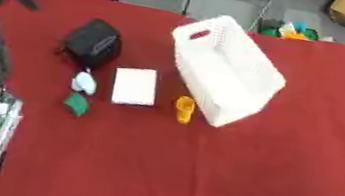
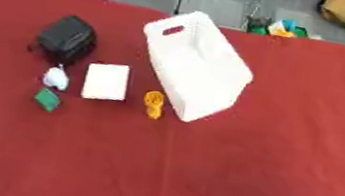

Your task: Pick up objects on the table and place them in the box.

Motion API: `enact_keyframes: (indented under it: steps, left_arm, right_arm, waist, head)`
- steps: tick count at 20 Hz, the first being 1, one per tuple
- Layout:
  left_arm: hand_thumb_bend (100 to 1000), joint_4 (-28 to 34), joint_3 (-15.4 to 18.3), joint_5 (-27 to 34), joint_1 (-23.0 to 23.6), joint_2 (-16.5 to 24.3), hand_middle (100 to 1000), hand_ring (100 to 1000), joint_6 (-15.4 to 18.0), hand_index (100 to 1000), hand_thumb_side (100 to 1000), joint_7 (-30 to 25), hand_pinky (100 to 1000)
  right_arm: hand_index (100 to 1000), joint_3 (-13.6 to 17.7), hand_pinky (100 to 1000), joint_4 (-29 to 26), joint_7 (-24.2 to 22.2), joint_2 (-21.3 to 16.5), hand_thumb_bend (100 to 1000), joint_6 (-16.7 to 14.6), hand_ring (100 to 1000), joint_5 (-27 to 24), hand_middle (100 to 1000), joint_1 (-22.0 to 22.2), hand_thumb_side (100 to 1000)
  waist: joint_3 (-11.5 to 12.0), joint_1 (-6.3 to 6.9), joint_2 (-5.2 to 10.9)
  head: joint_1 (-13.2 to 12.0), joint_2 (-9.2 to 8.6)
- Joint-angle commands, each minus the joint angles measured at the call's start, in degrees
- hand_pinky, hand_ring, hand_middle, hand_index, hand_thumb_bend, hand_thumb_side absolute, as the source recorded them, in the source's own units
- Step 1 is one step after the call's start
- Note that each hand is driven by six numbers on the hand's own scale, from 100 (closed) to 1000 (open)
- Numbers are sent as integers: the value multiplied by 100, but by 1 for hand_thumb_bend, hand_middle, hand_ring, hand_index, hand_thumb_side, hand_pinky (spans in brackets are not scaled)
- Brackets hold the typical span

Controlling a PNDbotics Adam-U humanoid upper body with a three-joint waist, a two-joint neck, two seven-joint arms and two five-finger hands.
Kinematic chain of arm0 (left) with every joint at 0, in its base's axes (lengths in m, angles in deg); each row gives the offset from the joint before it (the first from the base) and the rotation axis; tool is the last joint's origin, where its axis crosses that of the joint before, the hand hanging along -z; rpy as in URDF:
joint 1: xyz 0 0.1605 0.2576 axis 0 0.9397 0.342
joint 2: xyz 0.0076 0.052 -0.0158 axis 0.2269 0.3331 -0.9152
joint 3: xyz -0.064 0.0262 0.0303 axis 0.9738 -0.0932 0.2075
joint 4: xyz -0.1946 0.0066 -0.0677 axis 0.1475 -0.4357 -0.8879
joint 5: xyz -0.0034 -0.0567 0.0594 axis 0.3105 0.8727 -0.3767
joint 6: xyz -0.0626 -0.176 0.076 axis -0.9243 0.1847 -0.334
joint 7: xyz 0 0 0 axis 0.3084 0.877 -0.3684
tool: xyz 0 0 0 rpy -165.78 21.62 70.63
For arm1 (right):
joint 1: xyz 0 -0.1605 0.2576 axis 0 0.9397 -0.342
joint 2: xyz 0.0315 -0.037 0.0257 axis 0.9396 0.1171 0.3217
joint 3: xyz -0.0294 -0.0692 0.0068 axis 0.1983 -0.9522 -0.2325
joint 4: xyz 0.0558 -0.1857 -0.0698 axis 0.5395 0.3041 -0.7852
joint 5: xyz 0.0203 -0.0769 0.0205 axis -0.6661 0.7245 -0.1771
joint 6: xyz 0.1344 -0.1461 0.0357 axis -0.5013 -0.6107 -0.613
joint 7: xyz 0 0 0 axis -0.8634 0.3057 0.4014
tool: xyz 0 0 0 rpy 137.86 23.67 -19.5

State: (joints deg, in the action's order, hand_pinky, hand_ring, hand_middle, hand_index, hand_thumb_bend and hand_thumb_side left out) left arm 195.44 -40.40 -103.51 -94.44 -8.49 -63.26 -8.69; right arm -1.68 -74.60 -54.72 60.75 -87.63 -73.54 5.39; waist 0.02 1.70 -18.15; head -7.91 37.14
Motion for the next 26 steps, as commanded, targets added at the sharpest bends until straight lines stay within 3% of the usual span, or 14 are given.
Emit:
enact_keyframes:
  steps: [1,6,9,10,11,12,13,14,15,16,17,22,26]
  left_arm:
    - [164,94,33,1,-49,96,807,736,1,870,1000,18,405]
    - [164,94,28,2,-52,100,807,732,-2,869,1000,13,405]
    - [144,94,32,-62,-53,162,877,895,-39,909,1000,-34,562]
    - [144,94,44,-143,-59,222,877,895,-96,909,1000,-85,562]
    - [104,94,67,-292,-65,346,953,987,-188,968,1000,-177,660]
    - [100,94,96,-493,-80,464,969,1000,-323,980,991,-289,684]
    - [100,94,108,-723,-89,631,1000,1000,-498,1000,952,-433,791]
    - [100,94,107,-999,-110,827,1000,1000,-743,1000,952,-635,791]
    - [100,94,79,-1248,-125,1042,1000,1000,-953,1000,909,-831,905]
    - [100,94,42,-1456,-145,1228,1000,1000,-1160,1000,909,-1019,905]
    - [100,94,-19,-1622,-135,1493,1000,1000,-1360,1000,874,-1210,986]
    - [100,94,-246,-1905,-115,2503,1000,1000,-2121,1000,871,-1803,1000]
    - [100,94,-376,-2002,-121,3132,1000,1000,-2499,1000,875,-2131,1000]
  right_arm:
    - [778,43,625,-132,256,-84,100,-234,615,8,672,-50,1000]
    - [777,40,626,-132,254,-96,100,-238,615,7,671,-50,1000]
    - [777,35,626,-132,250,-98,100,-238,615,4,671,-52,1000]
    - [777,35,626,-132,250,-101,100,-237,615,2,671,-50,1000]
    - [777,36,626,-132,251,-106,100,-234,615,1,671,-45,1000]
    - [777,37,626,-132,253,-110,100,-231,615,-2,672,-40,1000]
    - [777,34,626,-132,253,-117,100,-225,616,-5,672,-33,1000]
    - [777,29,626,-132,250,-122,100,-214,616,-10,672,-26,1000]
    - [777,23,626,-132,248,-131,100,-204,615,-16,672,-21,1000]
    - [777,19,626,-132,245,-139,100,-194,615,-24,672,-18,1000]
    - [776,14,626,-132,241,-151,100,-181,615,-31,671,-11,1000]
    - [774,-8,627,-132,220,-176,100,-107,616,-79,670,16,1000]
    - [770,-21,626,-132,202,-190,100,-66,615,-117,668,43,1000]
  waist:
    - [9,-3,84]
    - [2,1,88]
    - [5,4,90]
    - [8,3,93]
    - [17,9,103]
    - [22,11,112]
    - [29,21,126]
    - [31,29,142]
    - [35,45,157]
    - [35,55,168]
    - [34,81,190]
    - [5,149,277]
    - [-17,171,336]
  head:
    - [6,-61]
    - [11,-44]
    - [6,-29]
    - [7,-23]
    - [11,-6]
    - [11,8]
    - [14,26]
    - [11,42]
    - [8,57]
    - [2,67]
    - [-5,90]
    - [-50,164]
    - [-87,197]
